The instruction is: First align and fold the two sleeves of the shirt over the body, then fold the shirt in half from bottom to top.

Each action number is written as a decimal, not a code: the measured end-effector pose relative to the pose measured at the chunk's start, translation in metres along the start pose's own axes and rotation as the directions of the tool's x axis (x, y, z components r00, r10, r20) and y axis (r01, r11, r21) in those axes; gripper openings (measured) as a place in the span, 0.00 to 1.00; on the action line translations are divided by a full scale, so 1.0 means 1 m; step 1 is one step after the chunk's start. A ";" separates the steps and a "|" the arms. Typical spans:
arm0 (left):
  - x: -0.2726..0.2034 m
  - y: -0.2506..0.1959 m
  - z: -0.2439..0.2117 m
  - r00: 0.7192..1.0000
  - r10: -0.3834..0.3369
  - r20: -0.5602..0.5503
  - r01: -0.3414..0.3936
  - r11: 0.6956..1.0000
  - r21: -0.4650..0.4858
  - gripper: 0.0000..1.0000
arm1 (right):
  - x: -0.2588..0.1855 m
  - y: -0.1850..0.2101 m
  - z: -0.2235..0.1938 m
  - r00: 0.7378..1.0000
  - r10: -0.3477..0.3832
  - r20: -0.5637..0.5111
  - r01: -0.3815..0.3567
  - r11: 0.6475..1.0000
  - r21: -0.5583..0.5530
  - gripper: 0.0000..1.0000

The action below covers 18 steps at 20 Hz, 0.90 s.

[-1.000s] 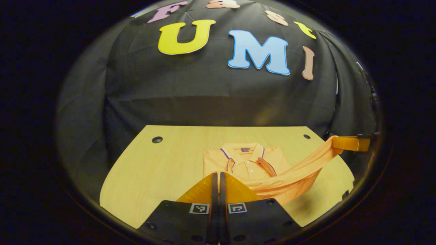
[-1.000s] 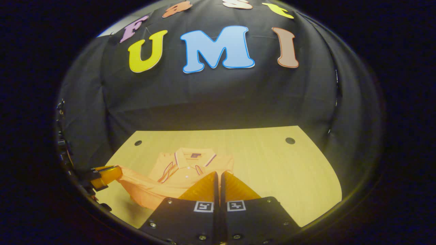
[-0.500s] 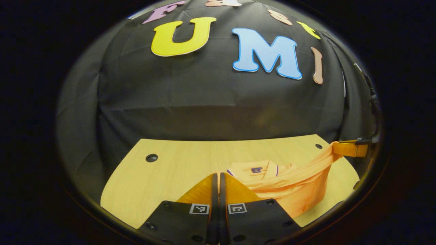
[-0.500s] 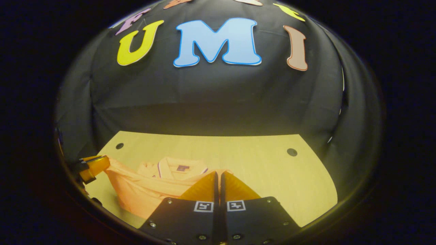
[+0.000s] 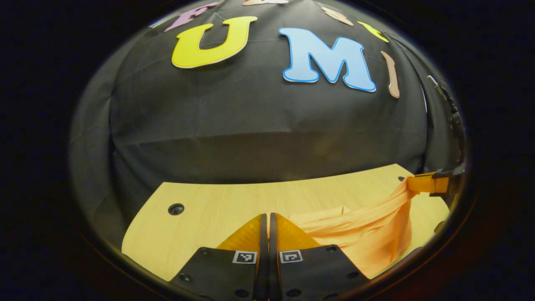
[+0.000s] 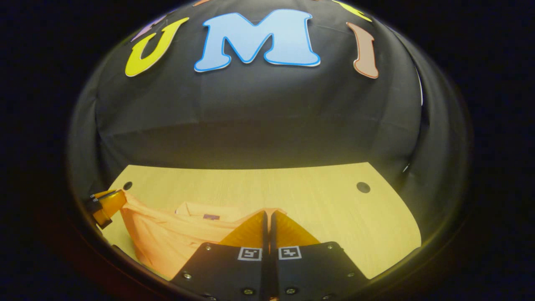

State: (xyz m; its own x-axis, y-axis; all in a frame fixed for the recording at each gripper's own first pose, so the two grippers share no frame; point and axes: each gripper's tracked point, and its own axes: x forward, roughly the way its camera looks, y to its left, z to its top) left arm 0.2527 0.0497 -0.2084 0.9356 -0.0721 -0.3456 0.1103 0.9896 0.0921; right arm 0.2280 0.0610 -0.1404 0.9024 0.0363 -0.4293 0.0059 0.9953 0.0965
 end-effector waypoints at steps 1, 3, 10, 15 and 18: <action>0.005 0.000 -0.002 1.000 0.002 0.003 -0.002 1.000 -0.002 0.05 | 0.006 -0.001 -0.002 1.000 -0.009 -0.003 0.009 1.000 -0.002 0.00; 0.018 -0.001 -0.007 1.000 0.008 0.008 -0.007 1.000 -0.007 0.05 | 0.018 -0.003 -0.006 1.000 -0.023 -0.007 0.023 1.000 -0.007 0.00; 0.049 0.003 -0.032 0.999 0.037 -0.002 -0.037 0.999 -0.019 0.06 | 0.059 0.001 -0.037 0.997 -0.045 -0.059 0.041 0.997 -0.067 0.01; 0.058 0.004 -0.048 0.998 0.053 -0.037 -0.053 0.999 -0.004 0.07 | 0.067 0.005 -0.050 0.995 -0.036 -0.088 0.030 0.997 -0.066 0.04; 0.057 0.001 -0.050 0.997 0.052 -0.051 -0.052 0.999 0.001 0.12 | 0.067 0.003 -0.050 0.995 -0.035 -0.091 0.029 0.998 -0.064 0.07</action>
State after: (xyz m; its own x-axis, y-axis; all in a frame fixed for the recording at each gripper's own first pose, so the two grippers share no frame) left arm 0.2892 0.0529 -0.2750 0.9216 -0.0140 -0.3878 0.0616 0.9920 0.1106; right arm 0.2667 0.0704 -0.2132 0.8587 0.0096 -0.5125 0.0045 0.9996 0.0262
